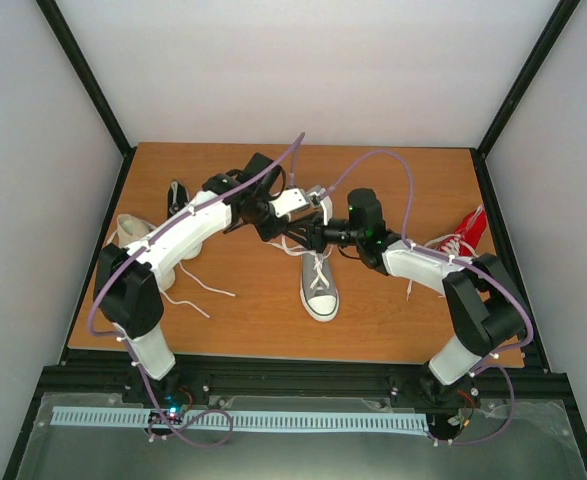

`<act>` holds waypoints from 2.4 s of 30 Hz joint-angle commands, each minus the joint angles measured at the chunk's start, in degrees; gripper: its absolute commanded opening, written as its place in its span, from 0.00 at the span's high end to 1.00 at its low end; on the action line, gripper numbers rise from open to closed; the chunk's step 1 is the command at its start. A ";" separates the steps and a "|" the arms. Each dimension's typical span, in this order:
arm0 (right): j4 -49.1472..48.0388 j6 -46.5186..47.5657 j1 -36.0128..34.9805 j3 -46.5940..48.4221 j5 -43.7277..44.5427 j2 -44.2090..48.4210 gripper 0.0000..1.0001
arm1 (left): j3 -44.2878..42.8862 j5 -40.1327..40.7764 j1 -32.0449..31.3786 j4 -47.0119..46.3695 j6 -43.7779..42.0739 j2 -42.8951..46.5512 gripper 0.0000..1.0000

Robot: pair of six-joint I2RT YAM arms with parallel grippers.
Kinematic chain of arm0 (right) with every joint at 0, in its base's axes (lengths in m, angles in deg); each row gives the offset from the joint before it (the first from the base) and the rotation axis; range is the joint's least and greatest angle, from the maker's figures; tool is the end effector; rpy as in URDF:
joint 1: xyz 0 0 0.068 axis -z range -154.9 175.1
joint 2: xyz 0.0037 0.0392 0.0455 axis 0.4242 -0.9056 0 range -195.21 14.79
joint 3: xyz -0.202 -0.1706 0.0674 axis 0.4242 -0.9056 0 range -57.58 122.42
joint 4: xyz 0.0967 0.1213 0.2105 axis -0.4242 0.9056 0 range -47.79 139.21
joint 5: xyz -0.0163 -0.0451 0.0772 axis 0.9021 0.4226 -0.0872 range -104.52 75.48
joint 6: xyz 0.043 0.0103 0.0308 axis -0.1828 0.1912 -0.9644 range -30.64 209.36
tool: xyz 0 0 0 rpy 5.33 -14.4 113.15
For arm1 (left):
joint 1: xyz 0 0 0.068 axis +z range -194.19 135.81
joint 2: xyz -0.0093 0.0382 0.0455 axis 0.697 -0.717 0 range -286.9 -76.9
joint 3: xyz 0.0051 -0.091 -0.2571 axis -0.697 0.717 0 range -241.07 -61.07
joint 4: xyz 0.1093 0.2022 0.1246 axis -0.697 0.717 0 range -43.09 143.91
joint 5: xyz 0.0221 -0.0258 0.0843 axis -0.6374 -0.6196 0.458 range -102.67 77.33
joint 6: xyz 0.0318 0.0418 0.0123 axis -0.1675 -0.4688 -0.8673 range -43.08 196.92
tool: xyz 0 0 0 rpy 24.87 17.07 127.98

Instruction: Tie the shoes

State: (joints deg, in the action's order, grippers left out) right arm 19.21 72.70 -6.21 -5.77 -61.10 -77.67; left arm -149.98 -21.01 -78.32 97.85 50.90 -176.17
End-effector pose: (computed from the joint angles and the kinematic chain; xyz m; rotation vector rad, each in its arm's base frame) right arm 0.2857 0.2040 0.2334 -0.8382 1.8143 1.3164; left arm 0.3006 -0.2100 0.2933 1.3667 2.2618 -0.2400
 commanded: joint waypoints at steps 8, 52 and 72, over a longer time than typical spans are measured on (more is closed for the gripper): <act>-5.60 -1.81 -0.68 -1.50 3.27 1.88 0.96 | -2.68 -3.35 0.20 1.18 0.80 0.04 0.99; 9.52 -7.71 13.60 -1.91 20.74 -1.95 0.97 | -14.35 -10.49 -3.04 -1.80 -1.65 -21.23 0.60; 10.10 -7.99 14.44 -2.86 18.95 -1.09 0.97 | -11.17 0.28 -6.12 -6.72 -11.38 -22.74 0.61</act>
State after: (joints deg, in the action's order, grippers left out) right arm 29.72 64.52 8.09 -8.83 -41.17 -80.17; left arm -161.82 -20.35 -84.11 91.88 42.59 -199.05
